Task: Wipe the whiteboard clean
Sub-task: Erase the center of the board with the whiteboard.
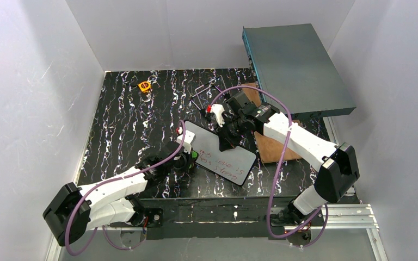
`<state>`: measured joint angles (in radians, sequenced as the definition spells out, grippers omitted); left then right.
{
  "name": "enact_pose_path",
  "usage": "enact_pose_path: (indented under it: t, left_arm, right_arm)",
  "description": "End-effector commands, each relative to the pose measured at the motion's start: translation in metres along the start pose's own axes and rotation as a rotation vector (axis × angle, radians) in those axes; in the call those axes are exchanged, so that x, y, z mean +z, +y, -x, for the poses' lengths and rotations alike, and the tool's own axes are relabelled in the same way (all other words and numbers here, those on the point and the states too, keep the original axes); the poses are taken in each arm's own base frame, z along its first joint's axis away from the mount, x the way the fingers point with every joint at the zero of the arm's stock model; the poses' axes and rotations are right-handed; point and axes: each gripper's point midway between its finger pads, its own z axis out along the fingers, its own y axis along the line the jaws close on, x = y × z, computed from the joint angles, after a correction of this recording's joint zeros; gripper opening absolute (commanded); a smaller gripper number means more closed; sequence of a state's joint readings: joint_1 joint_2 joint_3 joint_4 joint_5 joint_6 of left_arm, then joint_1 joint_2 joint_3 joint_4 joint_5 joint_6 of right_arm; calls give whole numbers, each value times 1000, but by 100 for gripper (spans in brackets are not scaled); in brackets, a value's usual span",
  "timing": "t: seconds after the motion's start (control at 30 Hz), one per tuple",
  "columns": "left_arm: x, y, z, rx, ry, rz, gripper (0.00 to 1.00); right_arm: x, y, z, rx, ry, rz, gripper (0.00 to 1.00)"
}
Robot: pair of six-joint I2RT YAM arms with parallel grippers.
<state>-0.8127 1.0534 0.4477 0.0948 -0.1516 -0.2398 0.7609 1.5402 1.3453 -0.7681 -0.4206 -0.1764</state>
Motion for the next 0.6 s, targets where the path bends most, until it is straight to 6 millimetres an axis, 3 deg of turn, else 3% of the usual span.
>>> enact_pose_path:
  t: [0.0, 0.1, 0.43, 0.57]
  left_arm:
    - [-2, 1, 10, -17, -38, 6, 0]
    - [-4, -1, 24, -10, -60, 4, 0]
    - [-26, -9, 105, 32, -187, 7, 0]
    - [-28, -8, 103, 38, -160, 17, 0]
  right_arm:
    - [-1, 28, 17, -82, -61, 126, 1]
    - [-2, 28, 18, -84, -64, 124, 1]
    - [-4, 28, 17, -91, -68, 116, 1]
    - [-3, 28, 17, -92, -67, 118, 1]
